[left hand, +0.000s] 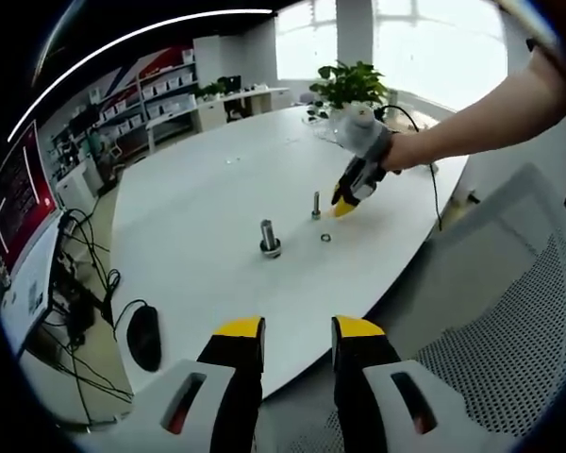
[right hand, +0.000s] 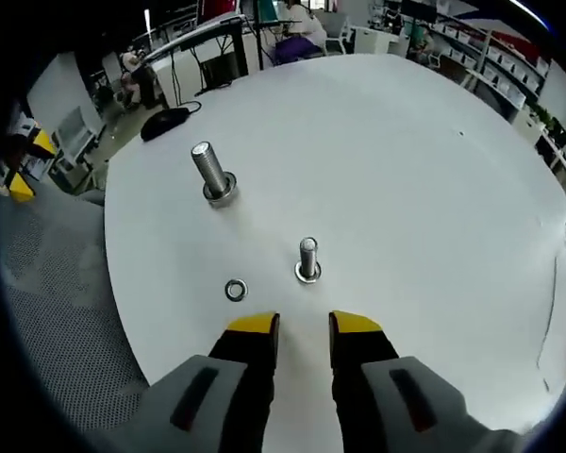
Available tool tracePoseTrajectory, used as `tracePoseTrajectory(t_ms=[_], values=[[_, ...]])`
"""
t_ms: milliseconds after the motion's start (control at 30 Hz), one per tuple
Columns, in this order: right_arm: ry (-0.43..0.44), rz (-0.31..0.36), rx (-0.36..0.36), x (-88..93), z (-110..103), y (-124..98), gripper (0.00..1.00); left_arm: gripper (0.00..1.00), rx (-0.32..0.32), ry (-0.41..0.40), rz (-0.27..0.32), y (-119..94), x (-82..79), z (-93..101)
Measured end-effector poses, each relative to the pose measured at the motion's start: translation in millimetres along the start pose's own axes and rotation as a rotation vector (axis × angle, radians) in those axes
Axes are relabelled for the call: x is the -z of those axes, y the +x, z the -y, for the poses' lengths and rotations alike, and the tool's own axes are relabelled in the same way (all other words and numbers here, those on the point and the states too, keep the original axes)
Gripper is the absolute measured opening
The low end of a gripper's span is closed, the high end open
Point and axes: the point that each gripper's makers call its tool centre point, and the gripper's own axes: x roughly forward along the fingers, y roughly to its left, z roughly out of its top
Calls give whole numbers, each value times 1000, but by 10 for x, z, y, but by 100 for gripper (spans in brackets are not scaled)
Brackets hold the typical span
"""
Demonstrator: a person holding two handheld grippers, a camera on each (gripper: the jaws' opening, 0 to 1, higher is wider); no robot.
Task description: Place the washer onto the threaded stud by aligning its center hole with the stud, sliding it down to the base, and recovering from edge contact or off-axis alignment until the washer reaches the visible bottom stop.
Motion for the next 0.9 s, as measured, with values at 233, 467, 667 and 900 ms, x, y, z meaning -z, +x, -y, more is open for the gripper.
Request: tracePoseTrajectory(t_ms=[233, 467, 667, 900], values=[[-8, 2, -10, 1, -106, 13, 24, 26, -3, -6, 8, -9, -12, -10], [-22, 15, -4, -62, -216, 40, 24, 27, -12, -6, 30, -29, -47, -29], [-27, -3, -5, -51, -314, 78, 24, 27, 0, -15, 42, -32, -66, -6], [-41, -44, 8, -25, -338, 36, 25, 27, 6, -12, 61, -48, -95, 0]])
